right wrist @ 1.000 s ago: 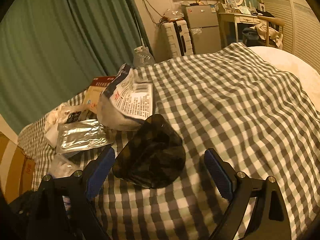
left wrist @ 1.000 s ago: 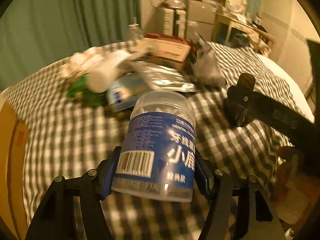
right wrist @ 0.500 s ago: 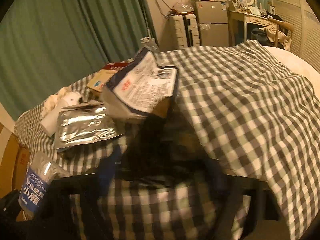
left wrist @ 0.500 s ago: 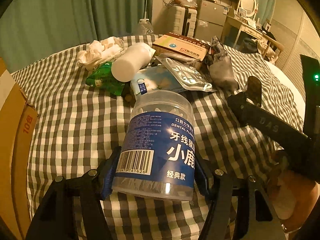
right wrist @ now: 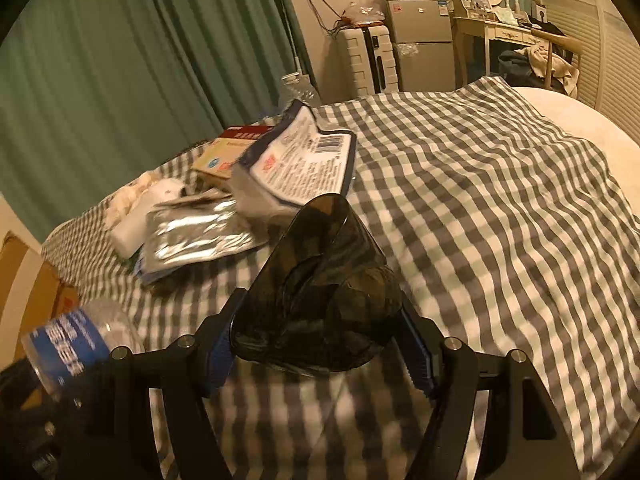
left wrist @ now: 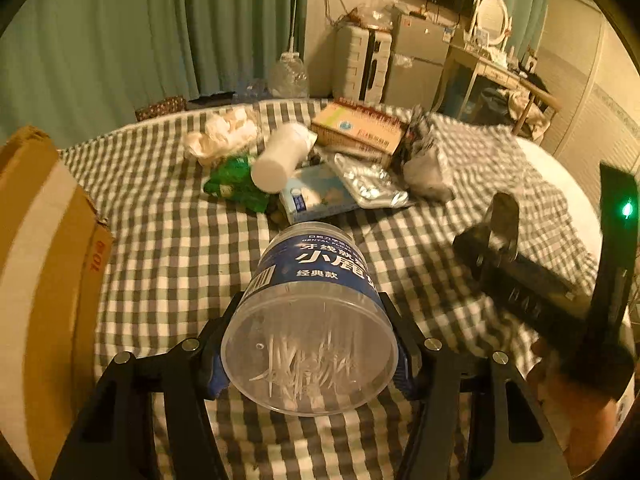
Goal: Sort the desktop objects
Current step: 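Carry the floss jar and black cone into the cardboard box and release both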
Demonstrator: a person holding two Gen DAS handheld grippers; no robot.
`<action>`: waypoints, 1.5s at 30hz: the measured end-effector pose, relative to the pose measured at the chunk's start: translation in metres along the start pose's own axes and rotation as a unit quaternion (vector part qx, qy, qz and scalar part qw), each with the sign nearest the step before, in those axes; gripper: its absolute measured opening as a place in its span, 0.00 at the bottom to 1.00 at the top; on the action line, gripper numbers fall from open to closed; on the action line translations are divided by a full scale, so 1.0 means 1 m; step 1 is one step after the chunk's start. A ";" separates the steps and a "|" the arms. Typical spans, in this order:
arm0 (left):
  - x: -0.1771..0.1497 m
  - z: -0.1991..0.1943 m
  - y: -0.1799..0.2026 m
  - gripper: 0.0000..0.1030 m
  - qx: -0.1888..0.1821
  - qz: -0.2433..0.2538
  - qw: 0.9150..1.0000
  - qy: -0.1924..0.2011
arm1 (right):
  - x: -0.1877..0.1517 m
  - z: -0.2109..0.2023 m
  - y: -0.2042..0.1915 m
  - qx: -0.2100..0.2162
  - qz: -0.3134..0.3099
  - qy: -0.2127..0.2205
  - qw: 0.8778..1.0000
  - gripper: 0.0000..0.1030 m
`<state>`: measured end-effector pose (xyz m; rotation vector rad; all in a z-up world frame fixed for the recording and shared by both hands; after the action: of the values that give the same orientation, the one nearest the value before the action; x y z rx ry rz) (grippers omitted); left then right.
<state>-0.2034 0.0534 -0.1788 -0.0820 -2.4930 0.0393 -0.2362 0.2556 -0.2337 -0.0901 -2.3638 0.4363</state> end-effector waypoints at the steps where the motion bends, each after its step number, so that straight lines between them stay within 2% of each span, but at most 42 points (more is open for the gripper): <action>1: 0.000 -0.005 -0.001 0.61 -0.002 0.002 1.000 0.002 | -0.003 -0.007 -0.004 -0.003 -0.003 0.000 1.000 0.68; 8: -0.003 -0.042 -0.015 0.61 -0.012 -0.014 1.000 0.015 | -0.015 -0.045 -0.022 0.003 -0.018 -0.001 1.000 0.68; 12: -0.002 -0.073 -0.025 0.61 -0.012 -0.012 0.999 0.038 | -0.016 -0.072 -0.034 0.013 -0.016 0.007 1.000 0.68; 21: -0.006 -0.121 -0.057 0.61 -0.027 -0.052 0.997 0.050 | -0.020 -0.141 -0.089 0.035 -0.055 0.020 0.998 0.68; 30: 0.002 -0.170 -0.107 0.61 -0.003 -0.060 0.996 0.061 | -0.018 -0.190 -0.154 0.056 -0.116 0.039 0.991 0.68; 38: 0.020 -0.219 -0.161 0.61 0.010 -0.033 0.995 0.090 | -0.018 -0.219 -0.224 0.090 -0.166 0.054 0.981 0.68; 41: 0.016 -0.226 -0.179 0.61 0.024 -0.021 0.995 0.099 | -0.023 -0.223 -0.249 0.101 -0.183 0.056 0.976 0.68; 45: 0.003 -0.224 -0.211 0.61 0.033 -0.047 0.993 0.106 | -0.030 -0.219 -0.271 0.109 -0.193 0.049 0.974 0.68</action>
<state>-0.0815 -0.1552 0.0118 0.0573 -2.2787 0.0687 -0.0514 0.0576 -0.0130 0.4337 -2.1529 0.4829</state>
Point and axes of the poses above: each gripper's, at about its wrist camera, not at the fingertips, and z roughly the way its jaws point, y to its right, x to its top, the point moved 1 cm from there along z, roughly the way its jaws point, and after that the axes turned 8 degrees about x, right-handed, at the moved point
